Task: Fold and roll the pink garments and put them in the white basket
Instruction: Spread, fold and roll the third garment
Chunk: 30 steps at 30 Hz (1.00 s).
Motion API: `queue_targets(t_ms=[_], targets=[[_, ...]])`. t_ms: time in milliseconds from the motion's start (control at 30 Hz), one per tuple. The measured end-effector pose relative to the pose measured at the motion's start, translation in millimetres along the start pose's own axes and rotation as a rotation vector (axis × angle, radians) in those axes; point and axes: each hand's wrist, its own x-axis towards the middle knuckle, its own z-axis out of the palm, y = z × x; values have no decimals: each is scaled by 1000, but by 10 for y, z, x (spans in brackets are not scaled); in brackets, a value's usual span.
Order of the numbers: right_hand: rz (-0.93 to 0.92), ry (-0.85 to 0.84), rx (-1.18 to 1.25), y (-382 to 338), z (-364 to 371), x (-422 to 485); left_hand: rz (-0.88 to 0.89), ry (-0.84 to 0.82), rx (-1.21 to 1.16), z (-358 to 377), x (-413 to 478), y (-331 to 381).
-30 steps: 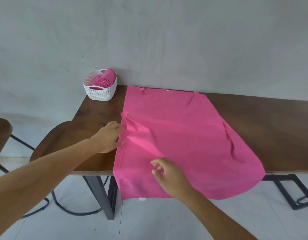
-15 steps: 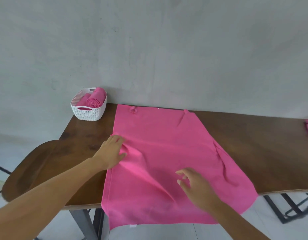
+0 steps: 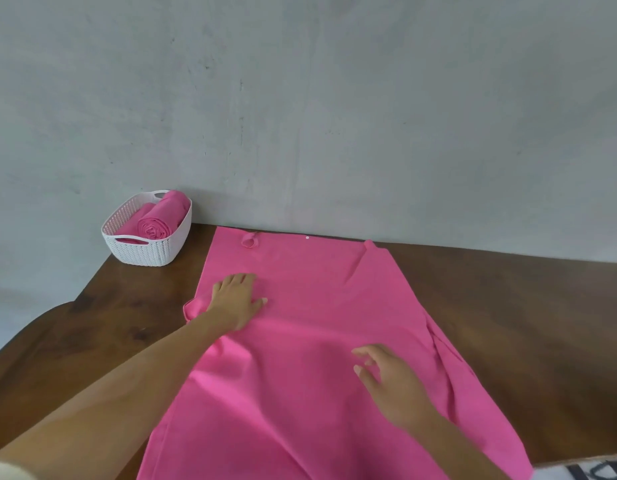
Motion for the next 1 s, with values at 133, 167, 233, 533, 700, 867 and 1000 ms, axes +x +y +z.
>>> queue_targets(t_ms=[133, 167, 233, 533, 700, 867, 1000], targets=[[-5, 8, 32, 217, -79, 303, -93, -16, 71, 36, 281, 69], [-4, 10, 43, 269, -98, 373, -100, -3, 90, 59, 323, 73], [3, 5, 59, 361, -121, 513, -105, 43, 89, 93, 379, 69], [-103, -18, 107, 513, -242, 1267, 248, 358, 12, 292, 61, 73], [-227, 86, 31, 507, -285, 1761, 440, 302, 86, 399, -300, 259], [-369, 98, -125, 392, -253, 2128, 413, 122, 18, 503, -512, 330], [-393, -20, -168, 315, -106, 2334, 300, 47, -60, 363, -484, 411]])
